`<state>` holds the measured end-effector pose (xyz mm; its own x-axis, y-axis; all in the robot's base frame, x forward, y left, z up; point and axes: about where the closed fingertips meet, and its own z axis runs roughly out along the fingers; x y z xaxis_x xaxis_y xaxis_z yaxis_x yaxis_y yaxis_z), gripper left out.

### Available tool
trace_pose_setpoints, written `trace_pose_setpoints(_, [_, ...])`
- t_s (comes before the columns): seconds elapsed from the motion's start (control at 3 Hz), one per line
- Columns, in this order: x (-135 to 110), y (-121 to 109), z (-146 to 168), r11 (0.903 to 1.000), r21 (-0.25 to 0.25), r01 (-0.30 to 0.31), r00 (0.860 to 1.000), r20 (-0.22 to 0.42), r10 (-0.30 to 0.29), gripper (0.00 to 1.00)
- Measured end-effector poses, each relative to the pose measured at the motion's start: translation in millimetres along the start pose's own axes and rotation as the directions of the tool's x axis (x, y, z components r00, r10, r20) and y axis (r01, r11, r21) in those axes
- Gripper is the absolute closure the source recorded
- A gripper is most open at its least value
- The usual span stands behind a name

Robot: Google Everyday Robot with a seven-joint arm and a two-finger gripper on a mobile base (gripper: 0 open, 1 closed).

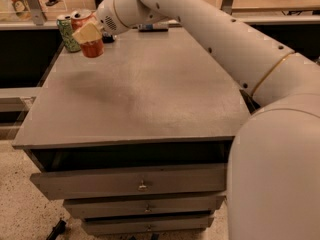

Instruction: Move orange can near blue chip bag

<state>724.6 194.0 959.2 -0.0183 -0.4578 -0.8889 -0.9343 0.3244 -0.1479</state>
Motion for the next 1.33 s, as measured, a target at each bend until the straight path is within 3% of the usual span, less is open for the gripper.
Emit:
trace_pose_setpoints(0.67, [15.0, -8.1, -70.2, 0.9956, 0.092, -0.021, 0.998, 0.053, 0.016, 1.00])
trace_pose_setpoints(1.33, [36.9, -5.5, -122.9, 0.9897, 0.131, -0.057, 0.998, 0.023, 0.055, 1.00])
